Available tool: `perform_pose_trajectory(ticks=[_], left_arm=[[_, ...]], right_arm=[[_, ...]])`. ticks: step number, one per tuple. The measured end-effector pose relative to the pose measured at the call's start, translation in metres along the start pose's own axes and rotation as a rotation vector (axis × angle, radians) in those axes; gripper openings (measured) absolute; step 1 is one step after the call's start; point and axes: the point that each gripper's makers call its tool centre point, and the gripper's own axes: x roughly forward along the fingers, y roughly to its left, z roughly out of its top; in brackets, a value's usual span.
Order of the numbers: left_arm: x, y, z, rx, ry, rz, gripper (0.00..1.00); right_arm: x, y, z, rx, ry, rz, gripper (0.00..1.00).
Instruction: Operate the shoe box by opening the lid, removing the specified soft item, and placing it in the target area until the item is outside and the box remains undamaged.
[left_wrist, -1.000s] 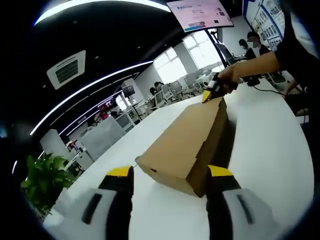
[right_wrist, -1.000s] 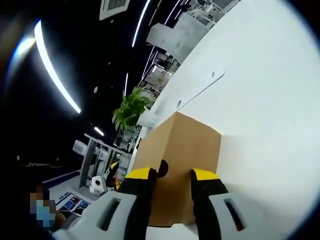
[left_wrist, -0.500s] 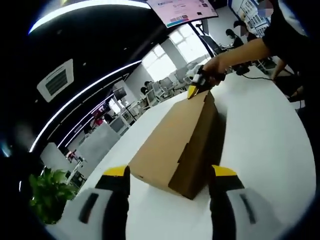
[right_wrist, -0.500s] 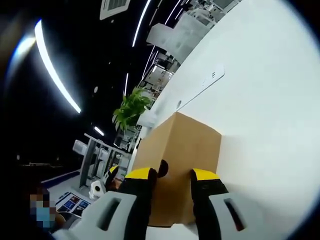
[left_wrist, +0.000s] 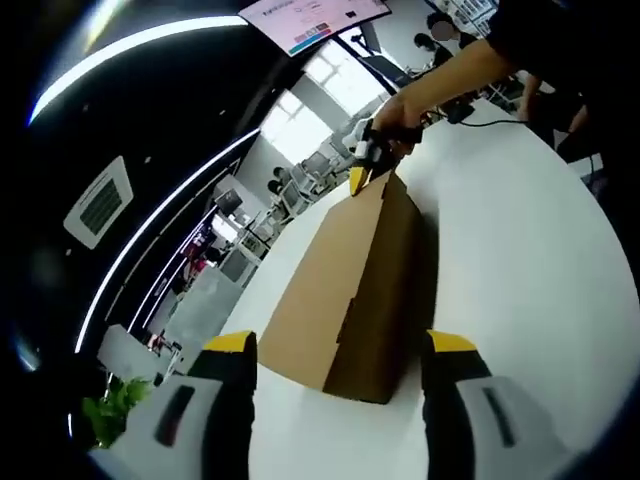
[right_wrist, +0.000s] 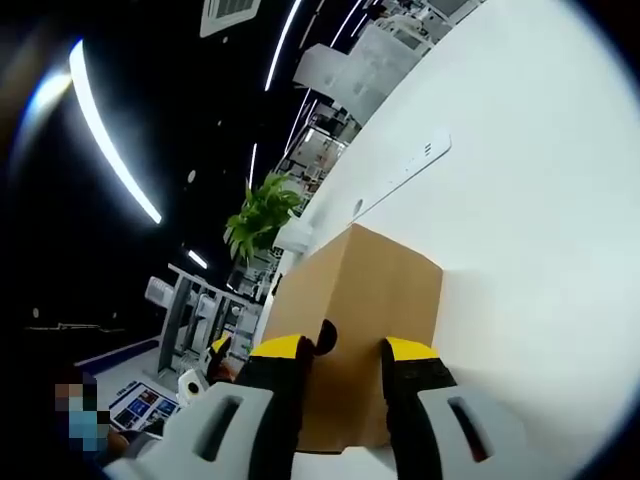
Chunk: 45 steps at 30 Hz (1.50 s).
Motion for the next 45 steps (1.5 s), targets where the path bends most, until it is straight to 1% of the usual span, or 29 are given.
perform_pose_trajectory(ticks=[3, 5, 6, 8, 11, 13, 18, 19, 27, 30, 32, 34, 36, 39, 41, 43, 45], left_arm=[[0.003, -0.002, -0.003, 0.014, 0.036, 0.006, 0.67], [0.003, -0.004, -0.002, 0.032, 0.047, 0.012, 0.68], [0.003, -0.005, 0.003, 0.051, 0.037, 0.020, 0.68], [0.004, -0.006, 0.006, 0.052, 0.029, 0.025, 0.69], [0.006, -0.004, 0.010, 0.045, 0.013, 0.045, 0.69], [0.007, -0.005, 0.012, 0.032, -0.002, 0.040, 0.69], [0.017, -0.012, 0.014, 0.045, 0.015, 0.029, 0.71], [0.018, -0.017, 0.015, 0.055, 0.015, 0.013, 0.71], [0.029, -0.022, 0.020, 0.068, 0.019, 0.013, 0.71], [0.032, -0.026, 0.020, 0.098, 0.036, 0.021, 0.71], [0.034, -0.028, 0.023, 0.104, 0.033, 0.024, 0.70], [0.036, -0.032, 0.030, 0.099, 0.005, 0.019, 0.70], [0.038, -0.035, 0.035, 0.128, -0.008, 0.021, 0.72], [0.038, -0.035, 0.037, 0.089, 0.003, 0.022, 0.74], [0.036, -0.035, 0.038, 0.097, 0.004, 0.032, 0.74], [0.036, -0.036, 0.038, 0.091, 0.007, 0.041, 0.74], [0.038, -0.037, 0.038, 0.096, 0.010, 0.044, 0.71]], right_arm=[[0.000, -0.001, 0.001, -0.004, -0.006, 0.007, 0.30], [-0.001, -0.002, 0.002, -0.002, -0.010, 0.011, 0.30], [-0.001, -0.001, 0.001, -0.003, -0.013, 0.012, 0.30], [-0.001, -0.001, 0.001, -0.002, -0.015, 0.013, 0.30], [0.000, 0.001, -0.002, 0.005, -0.020, 0.015, 0.30], [0.000, 0.001, -0.003, 0.003, -0.021, 0.012, 0.30], [0.000, 0.002, -0.004, -0.005, -0.013, 0.004, 0.30], [0.000, 0.001, -0.003, -0.003, -0.008, 0.009, 0.30], [0.001, 0.003, -0.006, -0.005, 0.003, 0.005, 0.30], [0.001, 0.003, -0.006, -0.004, 0.002, 0.011, 0.30], [0.001, 0.003, -0.006, -0.004, 0.000, 0.013, 0.30], [0.001, 0.003, -0.006, -0.007, -0.004, 0.015, 0.30], [0.001, 0.003, -0.006, -0.008, -0.010, 0.020, 0.30], [0.000, 0.002, -0.006, -0.004, -0.016, 0.033, 0.30], [0.000, 0.000, -0.001, -0.011, -0.010, 0.034, 0.30], [0.000, 0.001, -0.002, -0.010, -0.009, 0.039, 0.30], [-0.001, 0.000, -0.003, -0.008, -0.014, 0.051, 0.30]])
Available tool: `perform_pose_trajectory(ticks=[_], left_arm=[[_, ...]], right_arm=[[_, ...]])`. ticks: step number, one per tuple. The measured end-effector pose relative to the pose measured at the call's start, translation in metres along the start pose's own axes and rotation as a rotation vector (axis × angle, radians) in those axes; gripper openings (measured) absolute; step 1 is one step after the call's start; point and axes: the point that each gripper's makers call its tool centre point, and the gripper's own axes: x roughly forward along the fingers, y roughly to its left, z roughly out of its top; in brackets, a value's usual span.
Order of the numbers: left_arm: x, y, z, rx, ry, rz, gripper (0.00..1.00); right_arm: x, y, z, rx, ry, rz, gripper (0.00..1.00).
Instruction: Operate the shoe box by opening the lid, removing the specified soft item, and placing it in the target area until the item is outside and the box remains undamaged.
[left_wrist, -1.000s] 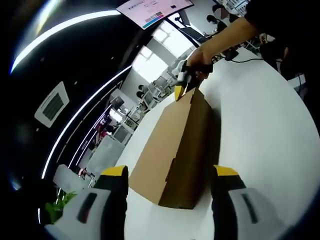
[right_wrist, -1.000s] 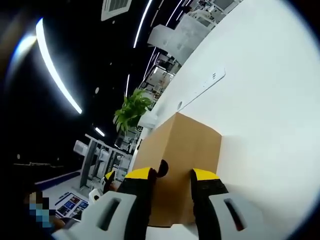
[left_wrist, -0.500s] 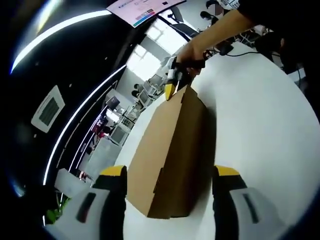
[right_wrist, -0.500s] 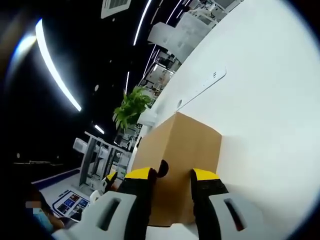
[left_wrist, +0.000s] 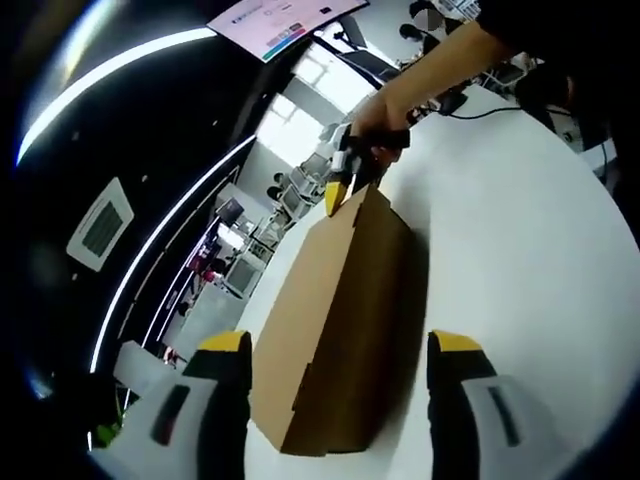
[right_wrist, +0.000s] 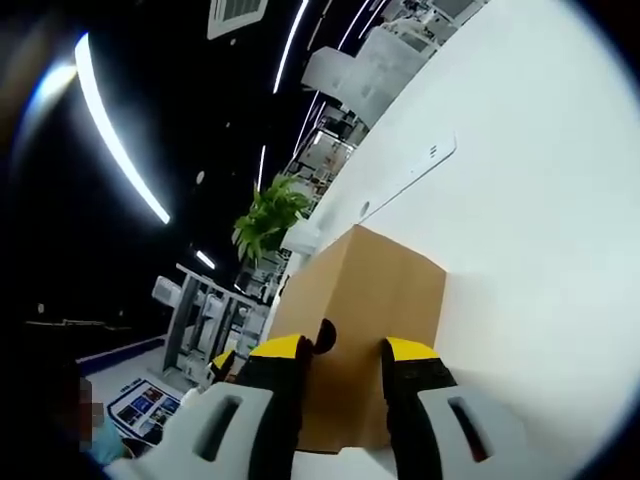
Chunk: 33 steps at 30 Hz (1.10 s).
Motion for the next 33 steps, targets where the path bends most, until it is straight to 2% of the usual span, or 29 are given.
perform_pose_trajectory(ticks=[2, 4, 9, 13, 17, 23, 24, 33], left_arm=[[0.004, 0.001, -0.002, 0.040, 0.022, 0.019, 0.71], [0.007, -0.001, 0.000, 0.040, 0.019, 0.015, 0.70], [0.010, 0.001, 0.000, 0.118, 0.038, 0.040, 0.66], [0.011, 0.005, -0.005, 0.171, 0.069, 0.076, 0.65], [0.014, 0.014, -0.010, 0.236, 0.114, 0.133, 0.59], [0.020, 0.004, -0.008, 0.236, 0.104, 0.101, 0.58], [0.020, 0.007, -0.009, 0.273, 0.117, 0.115, 0.58], [0.021, 0.011, -0.017, 0.360, 0.168, 0.142, 0.49]], right_arm=[[-0.001, -0.001, 0.001, 0.007, -0.008, 0.012, 0.30], [-0.001, -0.002, 0.003, 0.014, -0.015, 0.022, 0.30], [0.000, 0.002, -0.002, 0.010, -0.020, 0.024, 0.30], [0.000, 0.002, -0.001, 0.008, -0.016, 0.023, 0.30], [0.001, 0.004, -0.003, 0.010, -0.019, 0.018, 0.30], [0.001, 0.004, -0.002, 0.012, -0.026, 0.015, 0.30], [0.001, 0.004, -0.002, 0.011, -0.027, 0.015, 0.30], [0.001, 0.004, -0.002, 0.015, -0.027, 0.020, 0.30]])
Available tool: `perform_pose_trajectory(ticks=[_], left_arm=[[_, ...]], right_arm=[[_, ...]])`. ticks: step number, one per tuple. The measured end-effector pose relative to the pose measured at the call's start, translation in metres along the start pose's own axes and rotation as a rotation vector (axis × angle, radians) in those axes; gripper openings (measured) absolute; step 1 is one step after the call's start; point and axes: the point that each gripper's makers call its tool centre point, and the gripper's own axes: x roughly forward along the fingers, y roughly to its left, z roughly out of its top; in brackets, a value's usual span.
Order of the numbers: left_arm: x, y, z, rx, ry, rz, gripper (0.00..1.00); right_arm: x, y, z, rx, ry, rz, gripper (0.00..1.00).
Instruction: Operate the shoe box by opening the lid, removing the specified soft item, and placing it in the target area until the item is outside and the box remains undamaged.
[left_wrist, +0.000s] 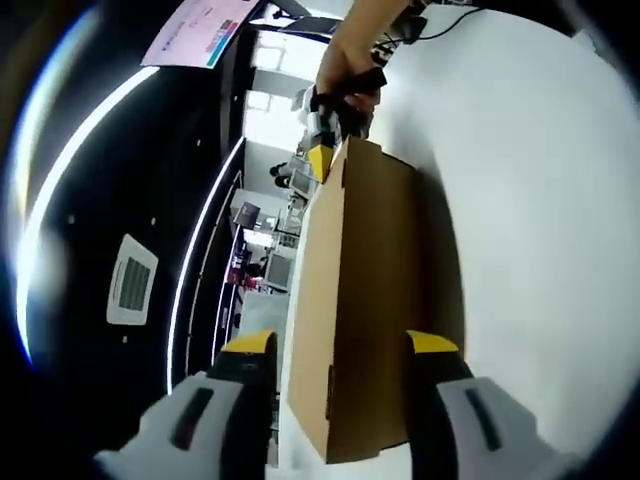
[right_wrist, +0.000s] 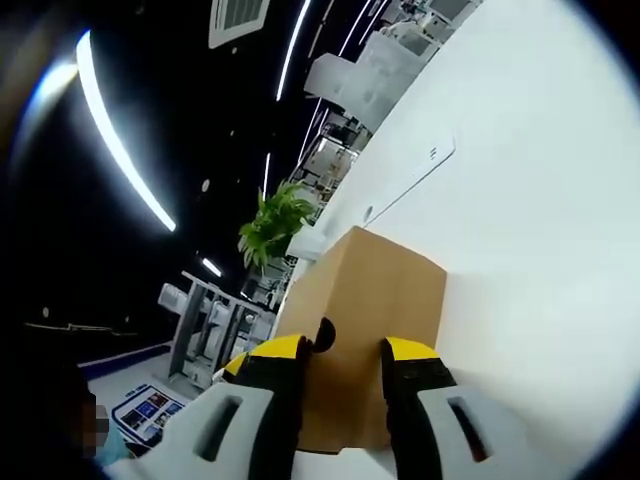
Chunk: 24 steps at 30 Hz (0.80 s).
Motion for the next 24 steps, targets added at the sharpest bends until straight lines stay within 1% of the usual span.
perform_pose_trajectory(ticks=[3, 6, 12, 15, 20, 24], left_arm=[[0.004, -0.002, 0.001, 0.018, 0.001, -0.002, 0.48], [0.008, 0.001, 0.000, 0.107, 0.028, 0.024, 0.46], [0.012, -0.003, -0.005, 0.110, 0.046, 0.016, 0.43], [0.013, -0.003, -0.006, 0.117, 0.051, 0.018, 0.42], [0.014, -0.006, -0.007, 0.148, 0.063, 0.021, 0.40], [0.014, -0.007, -0.007, 0.148, 0.061, 0.018, 0.38]], right_arm=[[0.000, 0.001, -0.002, 0.003, -0.005, 0.007, 0.30], [0.000, 0.001, -0.002, 0.002, -0.005, 0.008, 0.30], [0.001, 0.003, -0.006, 0.000, -0.002, 0.007, 0.30], [0.001, 0.004, -0.007, 0.003, -0.004, 0.012, 0.30], [0.000, 0.000, 0.001, 0.002, 0.003, 0.010, 0.30], [0.000, 0.000, 0.001, 0.007, 0.002, 0.009, 0.30]])
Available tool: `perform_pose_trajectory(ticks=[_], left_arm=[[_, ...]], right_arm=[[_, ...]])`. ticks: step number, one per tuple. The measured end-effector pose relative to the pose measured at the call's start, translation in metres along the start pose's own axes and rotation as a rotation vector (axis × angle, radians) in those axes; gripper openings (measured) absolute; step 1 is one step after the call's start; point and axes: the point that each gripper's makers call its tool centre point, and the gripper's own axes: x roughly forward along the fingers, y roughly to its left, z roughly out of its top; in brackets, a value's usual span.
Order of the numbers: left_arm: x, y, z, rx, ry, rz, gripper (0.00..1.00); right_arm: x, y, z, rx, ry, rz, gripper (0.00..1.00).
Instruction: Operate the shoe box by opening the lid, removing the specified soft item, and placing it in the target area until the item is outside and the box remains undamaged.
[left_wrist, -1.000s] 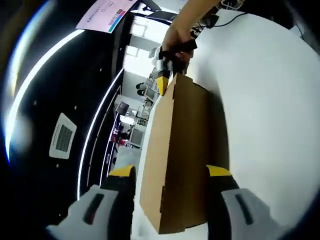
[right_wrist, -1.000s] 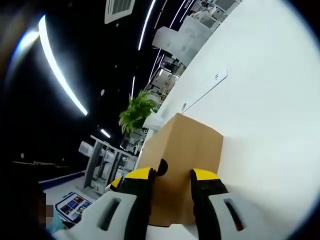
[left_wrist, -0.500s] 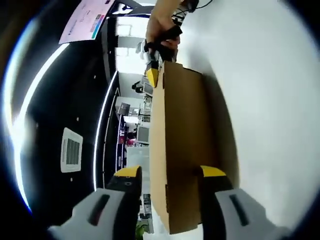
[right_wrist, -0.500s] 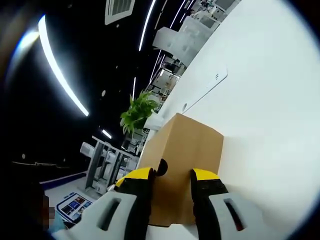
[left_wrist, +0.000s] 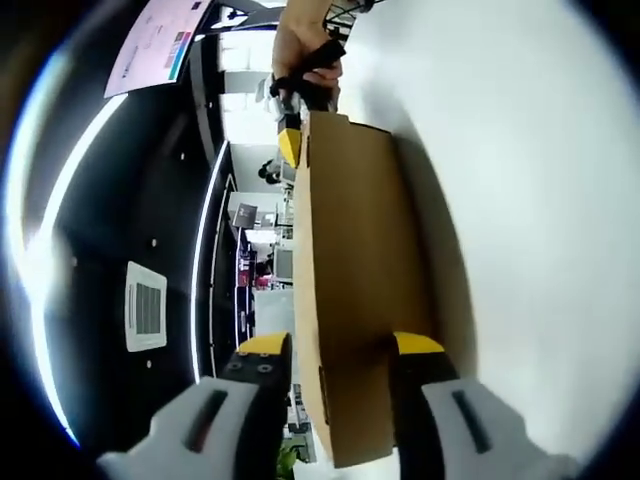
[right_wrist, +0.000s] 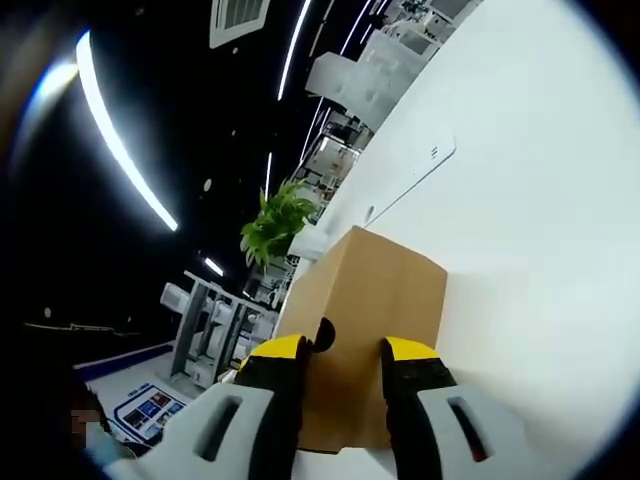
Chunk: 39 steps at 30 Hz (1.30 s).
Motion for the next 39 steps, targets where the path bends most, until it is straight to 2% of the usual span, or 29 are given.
perform_pose_trajectory(ticks=[4, 10, 15, 19, 25, 35, 39], left_arm=[[0.000, -0.008, 0.001, 0.021, -0.003, -0.006, 0.31], [0.000, -0.009, 0.001, 0.052, -0.007, 0.031, 0.30], [-0.003, -0.007, 0.002, 0.046, -0.012, 0.031, 0.30], [-0.004, -0.008, 0.002, 0.016, -0.049, 0.062, 0.29], [-0.004, -0.007, 0.002, 0.005, -0.013, 0.073, 0.29], [-0.007, -0.007, 0.002, 0.015, -0.053, 0.071, 0.30], [-0.007, -0.007, 0.003, 0.010, -0.043, 0.074, 0.30]], right_arm=[[0.000, -0.002, 0.004, 0.003, 0.002, -0.011, 0.29], [-0.001, -0.003, 0.004, 0.005, -0.004, -0.017, 0.29], [-0.001, -0.001, 0.003, 0.005, -0.003, -0.035, 0.29], [-0.001, -0.002, 0.006, 0.003, -0.005, -0.076, 0.29], [0.002, 0.002, -0.002, 0.024, 0.006, -0.133, 0.29], [0.003, 0.008, -0.009, -0.070, -0.006, -0.182, 0.33], [0.006, 0.008, -0.010, -0.164, -0.001, -0.220, 0.35]])
